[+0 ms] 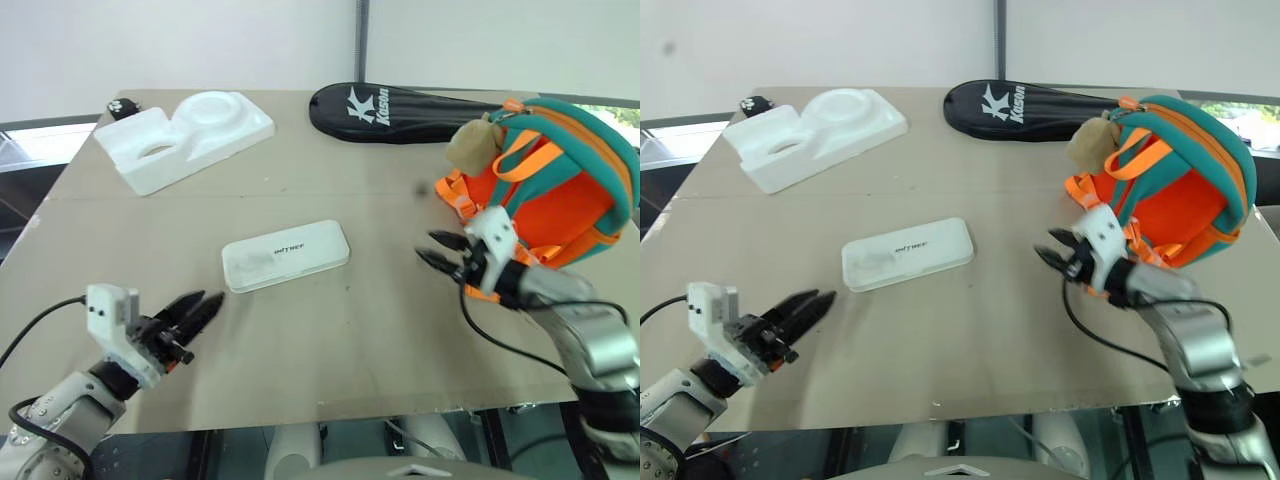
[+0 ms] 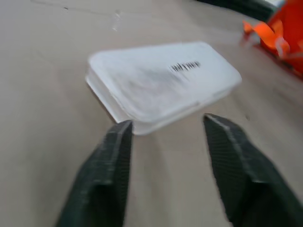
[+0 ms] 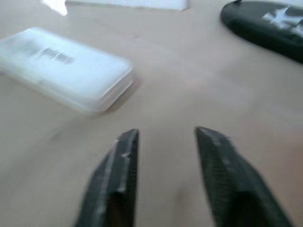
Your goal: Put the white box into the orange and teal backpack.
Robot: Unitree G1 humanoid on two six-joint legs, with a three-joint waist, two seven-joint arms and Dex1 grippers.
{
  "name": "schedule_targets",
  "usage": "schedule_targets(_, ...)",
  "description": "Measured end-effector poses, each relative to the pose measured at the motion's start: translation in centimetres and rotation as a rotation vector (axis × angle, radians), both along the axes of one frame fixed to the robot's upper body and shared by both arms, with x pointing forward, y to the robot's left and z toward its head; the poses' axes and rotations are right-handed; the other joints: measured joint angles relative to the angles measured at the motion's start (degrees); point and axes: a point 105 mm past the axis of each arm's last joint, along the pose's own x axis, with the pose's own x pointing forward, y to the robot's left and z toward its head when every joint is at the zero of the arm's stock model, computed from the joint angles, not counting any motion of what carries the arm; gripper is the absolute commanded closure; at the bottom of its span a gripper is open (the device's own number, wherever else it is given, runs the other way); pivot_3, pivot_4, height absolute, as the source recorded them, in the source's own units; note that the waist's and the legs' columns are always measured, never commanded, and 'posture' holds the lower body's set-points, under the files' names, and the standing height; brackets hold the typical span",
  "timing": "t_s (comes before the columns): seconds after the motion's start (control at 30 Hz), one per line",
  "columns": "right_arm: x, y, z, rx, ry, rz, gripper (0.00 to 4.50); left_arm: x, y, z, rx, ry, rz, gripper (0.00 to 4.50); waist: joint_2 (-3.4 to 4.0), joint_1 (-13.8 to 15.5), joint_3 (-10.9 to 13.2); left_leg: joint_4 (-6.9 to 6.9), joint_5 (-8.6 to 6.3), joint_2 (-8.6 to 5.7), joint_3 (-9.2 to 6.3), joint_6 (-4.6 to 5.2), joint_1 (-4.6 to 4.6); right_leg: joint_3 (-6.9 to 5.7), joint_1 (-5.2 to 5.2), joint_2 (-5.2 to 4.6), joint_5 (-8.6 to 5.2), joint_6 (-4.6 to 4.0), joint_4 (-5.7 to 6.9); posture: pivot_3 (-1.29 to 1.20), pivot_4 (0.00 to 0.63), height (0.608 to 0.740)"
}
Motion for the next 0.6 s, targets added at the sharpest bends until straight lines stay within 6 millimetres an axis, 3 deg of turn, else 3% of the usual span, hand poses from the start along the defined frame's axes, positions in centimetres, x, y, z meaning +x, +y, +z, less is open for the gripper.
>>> schedule_targets(0.03,0.7,1.0,0.1,-0.007,-0.011,-0.005,4.49,0.4,0.4,0.2,0.000,-0.004,0.039,4.19,-0.01,-0.01,-0.01,0.00,0.00,0.00,-0.01,0.00,0.00,0.00,0.00,0.03,0.00,-0.01,0.03,0.00,0.150,0.740)
schedule_targets(0.07,1.4,2.1,-0.1,-0.025,-0.012,-0.009,4.50,0.9,1.0,0.3,-0.010,-0.001,0.091,4.40,0.00,0.01,0.00,0.00,0.00,0.00,-0.02,0.00,0.01,0.00,0.01,0.04,0.00,-0.01,0.05,0.00,0.150,0.740)
schedule_targets(0.17,3.1,4.9,-1.5,-0.082,0.018,-0.019,4.50,2.4,3.5,0.1,-0.006,0.036,0.245,4.40,-0.03,0.16,-0.02,0.01,0.01,0.01,-0.07,0.00,0.02,-0.03,0.01,0.11,0.00,-0.01,0.11,0.00,0.150,0.740)
schedule_targets(0.23,3.7,5.7,-1.9,-0.098,0.023,-0.023,4.50,2.7,4.0,0.0,0.033,0.055,0.266,4.40,-0.07,0.08,-0.02,0.01,0.01,0.00,-0.06,-0.01,0.02,-0.02,0.01,0.11,0.01,-0.02,0.13,0.00,0.150,0.740)
schedule_targets(0.27,5.0,7.5,-3.1,-0.154,0.021,-0.022,4.50,3.8,4.4,-0.1,0.155,0.098,0.260,4.40,-0.06,0.08,-0.01,0.01,0.02,-0.03,-0.01,-0.01,0.02,-0.01,0.01,0.07,0.02,-0.02,0.10,0.00,0.150,0.740)
schedule_targets(0.47,4.6,10.1,-5.9,-0.222,0.056,0.105,4.50,5.8,1.9,-1.2,0.225,0.141,0.171,4.40,-0.09,0.08,-0.01,-0.01,-0.02,-0.06,0.04,-0.08,-0.06,-0.04,0.00,-0.02,0.09,0.10,0.08,0.00,0.150,0.740)
schedule_targets(0.6,4.3,10.7,-5.8,-0.208,0.070,0.181,4.50,6.2,0.8,-1.8,0.266,0.172,0.110,4.40,-0.08,-0.27,-0.01,-0.06,-0.04,0.02,-0.02,-0.10,0.00,-0.07,-0.01,0.08,0.11,0.14,0.14,0.00,0.150,0.740)
